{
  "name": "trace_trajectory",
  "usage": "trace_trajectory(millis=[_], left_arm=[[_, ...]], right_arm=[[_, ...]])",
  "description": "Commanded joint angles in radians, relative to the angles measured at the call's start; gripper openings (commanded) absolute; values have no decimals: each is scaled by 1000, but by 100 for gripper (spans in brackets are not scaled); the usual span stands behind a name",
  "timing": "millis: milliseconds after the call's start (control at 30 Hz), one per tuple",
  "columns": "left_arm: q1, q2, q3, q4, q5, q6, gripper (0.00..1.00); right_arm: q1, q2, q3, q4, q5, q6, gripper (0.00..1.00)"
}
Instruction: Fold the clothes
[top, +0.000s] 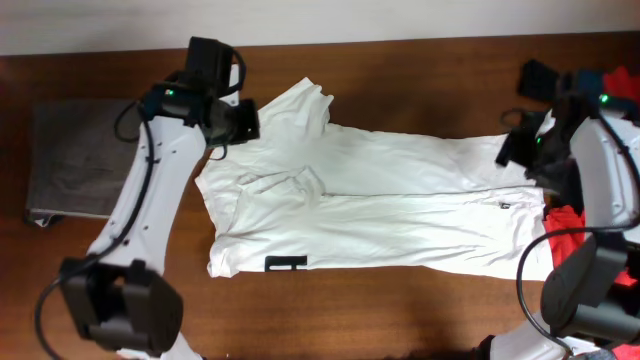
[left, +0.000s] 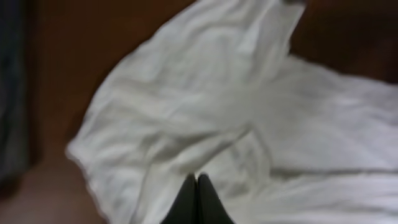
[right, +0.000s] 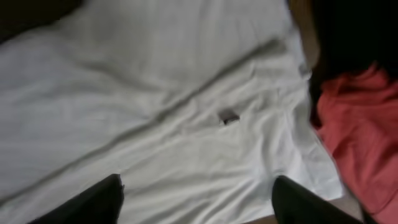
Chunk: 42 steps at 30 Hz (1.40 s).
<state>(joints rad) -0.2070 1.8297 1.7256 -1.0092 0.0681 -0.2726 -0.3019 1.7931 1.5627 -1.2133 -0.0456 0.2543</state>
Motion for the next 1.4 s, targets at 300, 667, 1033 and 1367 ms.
trace_trajectory(millis=[300, 667, 1033, 1367], left_arm=[[-8, 339, -10, 325, 44, 36, 0], [-4, 488, -10, 394, -180, 36, 0], [72, 519, -10, 257, -219, 35, 0], [116, 513, 61, 227, -132, 47, 0]], right_arm=[[1, -23, 52, -10, -3, -14, 99], [1, -23, 52, -10, -3, -14, 99], [1, -23, 52, -10, -3, -14, 99], [1, -23, 52, -10, -3, -14, 99]])
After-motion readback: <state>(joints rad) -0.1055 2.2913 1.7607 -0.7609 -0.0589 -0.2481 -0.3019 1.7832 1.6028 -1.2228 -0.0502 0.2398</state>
